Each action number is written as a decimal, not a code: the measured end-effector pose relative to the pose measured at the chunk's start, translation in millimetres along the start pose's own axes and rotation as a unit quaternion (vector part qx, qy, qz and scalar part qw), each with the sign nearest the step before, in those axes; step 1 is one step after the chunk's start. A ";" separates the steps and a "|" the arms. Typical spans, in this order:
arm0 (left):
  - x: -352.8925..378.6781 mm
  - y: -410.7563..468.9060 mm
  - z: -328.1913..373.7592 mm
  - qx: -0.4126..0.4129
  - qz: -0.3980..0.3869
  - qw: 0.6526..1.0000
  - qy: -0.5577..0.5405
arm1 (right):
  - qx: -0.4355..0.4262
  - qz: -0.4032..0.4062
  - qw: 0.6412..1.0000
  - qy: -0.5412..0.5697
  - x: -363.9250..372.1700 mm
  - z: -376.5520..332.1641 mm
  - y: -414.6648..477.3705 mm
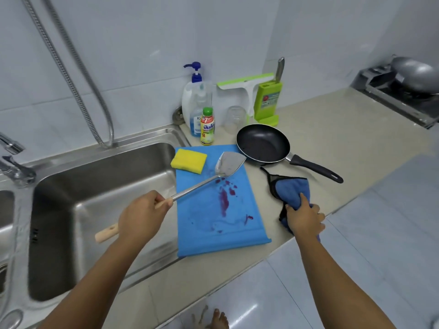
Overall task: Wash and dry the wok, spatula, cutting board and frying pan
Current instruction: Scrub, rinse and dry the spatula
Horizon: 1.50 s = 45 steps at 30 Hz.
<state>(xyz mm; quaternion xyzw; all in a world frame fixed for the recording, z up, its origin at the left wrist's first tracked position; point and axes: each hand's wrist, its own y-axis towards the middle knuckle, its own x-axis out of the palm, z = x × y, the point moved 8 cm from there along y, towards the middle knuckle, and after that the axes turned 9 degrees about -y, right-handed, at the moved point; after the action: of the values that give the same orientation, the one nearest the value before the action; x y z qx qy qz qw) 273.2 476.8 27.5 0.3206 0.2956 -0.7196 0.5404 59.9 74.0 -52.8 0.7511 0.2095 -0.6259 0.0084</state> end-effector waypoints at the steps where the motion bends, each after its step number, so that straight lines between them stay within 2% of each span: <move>1: 1.5 -0.1 -1.4 0.000 -0.002 1.000 0.002 | -0.009 0.004 0.999 0.031 -1.8 -0.4 0.9; 7: 1.1 2.8 -7.4 -0.007 -0.020 1.000 0.006 | -0.062 0.034 0.963 0.260 -28.2 -34.8 -30.5; 10: -1.9 3.8 -8.7 -0.001 -0.028 1.000 0.011 | -0.083 0.021 0.935 0.343 -33.9 -71.4 -61.5; 14: 0.6 6.0 -11.1 0.013 -0.086 0.996 -0.010 | -0.120 -0.009 0.906 0.406 -28.0 -131.9 -101.7; 16: -4.6 7.5 -12.9 0.029 -0.099 0.995 -0.016 | -0.118 -0.060 0.885 0.446 -16.0 -158.0 -117.1; 18: -18.3 9.0 -17.0 0.045 -0.090 0.995 -0.023 | -0.079 -0.166 0.857 0.482 7.1 -182.7 -138.8; 19: -26.3 9.2 -19.8 0.054 -0.083 0.995 -0.029 | -0.048 -0.232 0.829 0.506 21.2 -194.5 -153.6; 21: -38.5 6.2 -26.4 0.071 -0.084 0.993 -0.043 | -0.004 -0.359 0.729 0.582 47.8 -223.7 -185.2; 23: -42.1 -2.2 -32.9 0.095 -0.121 0.987 -0.048 | -0.005 -0.430 0.643 0.634 62.7 -254.6 -211.5; 24: -42.9 -6.6 -37.0 0.104 -0.144 0.983 -0.049 | -0.005 -0.445 0.617 0.649 66.9 -267.2 -223.6; 25: -44.8 -9.0 -42.4 0.109 -0.162 0.979 -0.058 | -0.002 -0.455 0.608 0.651 71.7 -277.6 -234.1; 27: -54.6 -9.3 -59.2 0.082 -0.186 0.973 -0.108 | -0.003 -0.456 0.622 0.637 78.7 -293.7 -251.8; 30: -68.0 -19.3 -85.8 0.008 -0.258 0.946 -0.196 | 0.005 -0.374 0.684 0.626 92.2 -305.1 -249.3; 32: -70.5 -31.3 -102.2 -0.049 -0.307 0.926 -0.215 | 0.012 -0.302 0.731 0.611 95.0 -310.1 -241.7; 34: -74.8 -37.2 -118.1 -0.106 -0.306 0.918 -0.230 | -0.011 -0.269 0.769 0.580 95.0 -320.4 -242.4; 35: -79.9 -36.2 -124.2 -0.121 -0.286 0.922 -0.230 | -0.023 -0.265 0.776 0.572 95.4 -326.1 -248.6; 39: -108.6 -28.4 -137.4 -0.067 -0.212 0.963 -0.153 | -0.047 -0.287 0.792 0.536 119.4 -334.8 -289.9; 43: -120.8 -34.9 -143.3 -0.024 -0.207 0.975 -0.078 | -0.083 -0.336 0.805 0.483 133.7 -336.7 -313.7; 45: -122.3 -38.8 -142.6 -0.001 -0.187 0.981 -0.050 | -0.090 -0.320 0.810 0.483 123.8 -341.9 -297.2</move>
<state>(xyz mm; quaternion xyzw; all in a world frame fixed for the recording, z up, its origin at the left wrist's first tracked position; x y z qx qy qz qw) 281.6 668.2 37.7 0.2225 0.3235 -0.8229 0.4107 299.4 476.8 -21.4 0.8429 0.4707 -0.1283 -0.2271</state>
